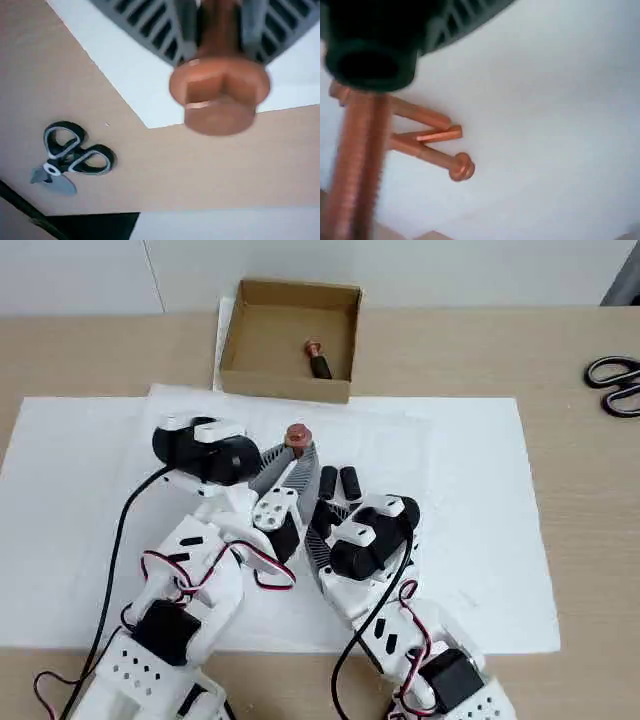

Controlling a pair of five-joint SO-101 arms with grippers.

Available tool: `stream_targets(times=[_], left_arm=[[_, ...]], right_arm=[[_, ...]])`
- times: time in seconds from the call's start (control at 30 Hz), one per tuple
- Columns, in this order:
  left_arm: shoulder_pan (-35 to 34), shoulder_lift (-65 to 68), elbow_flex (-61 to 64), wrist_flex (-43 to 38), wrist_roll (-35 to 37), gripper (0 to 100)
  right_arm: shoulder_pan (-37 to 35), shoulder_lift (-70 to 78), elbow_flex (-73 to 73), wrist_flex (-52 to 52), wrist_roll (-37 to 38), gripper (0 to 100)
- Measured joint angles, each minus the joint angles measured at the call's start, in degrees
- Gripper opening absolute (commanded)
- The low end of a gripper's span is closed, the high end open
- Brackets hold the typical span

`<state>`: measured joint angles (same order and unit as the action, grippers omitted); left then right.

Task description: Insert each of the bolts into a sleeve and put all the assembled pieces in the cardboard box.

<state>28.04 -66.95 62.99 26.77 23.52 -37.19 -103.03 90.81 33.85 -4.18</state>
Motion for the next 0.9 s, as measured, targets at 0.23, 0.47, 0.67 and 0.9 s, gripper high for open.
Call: stream_targets(times=[0.23, 0.47, 0.67, 0.9], left_arm=[[0.44, -0.44, 1.76, 0.00, 0.00, 1], [0.53, -0.97, 3.69, 0.00, 0.00, 1], [0.88, -0.97, 3.96, 3.08, 0.00, 1], [1.05, -1.41, 3.87, 8.62, 0.00, 1]], right_arm=[[0.00, 0.00, 0.09, 0.00, 0.00, 0.5], [-0.09, 0.00, 0.09, 0.00, 0.00, 0.5], [-0.09, 0.00, 0.09, 0.00, 0.00, 0.5], [-0.09, 0.09, 0.18, 0.09, 0.00, 0.5]])
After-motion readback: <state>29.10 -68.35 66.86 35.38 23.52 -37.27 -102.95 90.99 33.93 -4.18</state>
